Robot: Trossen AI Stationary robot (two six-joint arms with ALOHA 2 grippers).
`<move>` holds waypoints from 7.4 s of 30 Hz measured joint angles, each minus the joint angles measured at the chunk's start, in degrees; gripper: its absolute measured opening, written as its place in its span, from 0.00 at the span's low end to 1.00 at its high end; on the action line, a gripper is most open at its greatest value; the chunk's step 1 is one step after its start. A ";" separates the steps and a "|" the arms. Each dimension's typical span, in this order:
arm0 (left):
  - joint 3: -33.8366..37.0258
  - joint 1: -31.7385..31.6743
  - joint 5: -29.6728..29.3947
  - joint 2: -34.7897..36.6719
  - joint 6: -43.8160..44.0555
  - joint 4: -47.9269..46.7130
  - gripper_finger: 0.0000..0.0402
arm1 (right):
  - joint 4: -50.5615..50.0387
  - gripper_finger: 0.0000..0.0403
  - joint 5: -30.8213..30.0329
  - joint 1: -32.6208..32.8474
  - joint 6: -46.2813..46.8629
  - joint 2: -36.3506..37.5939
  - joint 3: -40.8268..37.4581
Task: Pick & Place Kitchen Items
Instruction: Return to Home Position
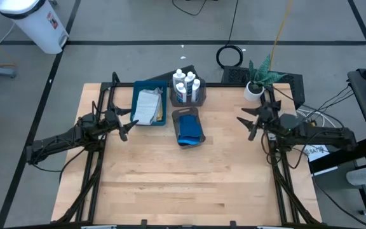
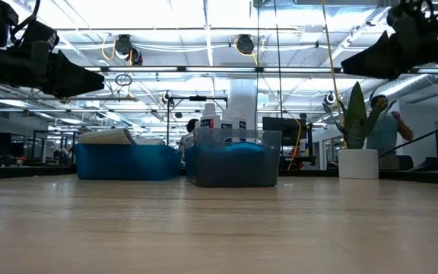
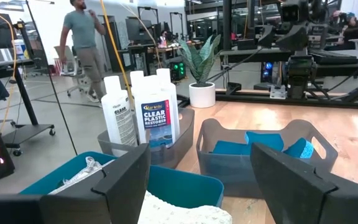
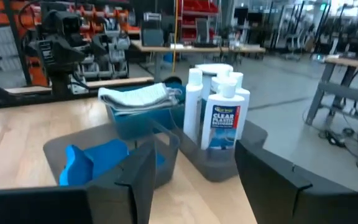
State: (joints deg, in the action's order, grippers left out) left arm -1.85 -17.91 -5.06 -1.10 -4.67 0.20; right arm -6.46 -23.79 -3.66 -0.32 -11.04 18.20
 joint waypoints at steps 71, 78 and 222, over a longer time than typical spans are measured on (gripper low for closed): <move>0.00 0.02 0.02 0.00 0.00 0.00 0.70 | 9.88 0.48 17.87 -0.09 -4.09 10.57 -13.75; 0.00 0.02 0.02 0.00 0.00 0.01 0.70 | 10.58 0.47 17.85 -0.09 1.41 10.55 -13.75; 0.00 0.01 0.01 0.00 -0.01 0.00 0.70 | 10.95 0.48 17.92 -0.11 1.17 10.54 -13.82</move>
State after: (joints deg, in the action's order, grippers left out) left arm -1.85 -17.90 -5.05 -1.10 -4.68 0.20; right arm 4.49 -5.87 -3.77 0.85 -0.50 4.38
